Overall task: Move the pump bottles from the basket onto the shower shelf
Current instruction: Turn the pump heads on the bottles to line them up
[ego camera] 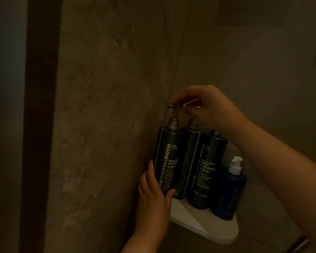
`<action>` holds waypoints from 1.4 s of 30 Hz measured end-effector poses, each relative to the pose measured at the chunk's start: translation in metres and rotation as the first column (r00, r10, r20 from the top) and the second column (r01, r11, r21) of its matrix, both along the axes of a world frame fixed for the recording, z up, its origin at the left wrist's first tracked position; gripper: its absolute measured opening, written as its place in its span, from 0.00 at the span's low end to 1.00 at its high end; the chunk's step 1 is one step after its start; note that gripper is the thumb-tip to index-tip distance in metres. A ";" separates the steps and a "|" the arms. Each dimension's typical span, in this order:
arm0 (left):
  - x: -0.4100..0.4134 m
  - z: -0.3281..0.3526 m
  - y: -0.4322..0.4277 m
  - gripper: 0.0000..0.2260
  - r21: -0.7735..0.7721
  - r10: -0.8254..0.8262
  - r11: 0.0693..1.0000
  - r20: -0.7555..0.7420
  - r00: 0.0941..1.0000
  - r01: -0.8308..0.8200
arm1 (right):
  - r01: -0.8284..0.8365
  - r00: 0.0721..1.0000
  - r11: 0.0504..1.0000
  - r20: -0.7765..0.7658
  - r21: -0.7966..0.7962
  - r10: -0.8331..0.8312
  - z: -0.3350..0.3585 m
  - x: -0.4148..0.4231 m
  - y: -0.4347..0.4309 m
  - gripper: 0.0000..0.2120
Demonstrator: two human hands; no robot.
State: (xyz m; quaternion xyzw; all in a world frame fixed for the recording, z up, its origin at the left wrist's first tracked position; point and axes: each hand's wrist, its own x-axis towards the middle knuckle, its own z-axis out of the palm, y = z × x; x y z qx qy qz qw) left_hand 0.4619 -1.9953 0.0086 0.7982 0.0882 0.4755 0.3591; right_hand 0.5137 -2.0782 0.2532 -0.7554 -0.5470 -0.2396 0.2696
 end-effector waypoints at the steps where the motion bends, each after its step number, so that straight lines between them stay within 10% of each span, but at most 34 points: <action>1: 0.000 0.000 0.000 0.43 0.004 0.001 1.000 0.002 1.000 -0.001 | -0.005 1.000 1.000 -0.005 0.009 0.005 -0.001 0.001 0.000 0.21; 42: 0.012 -0.003 -0.006 0.46 0.138 0.251 0.958 0.023 0.968 -0.252 | -0.162 0.980 0.967 -0.086 0.195 0.181 -0.019 0.019 -0.003 0.18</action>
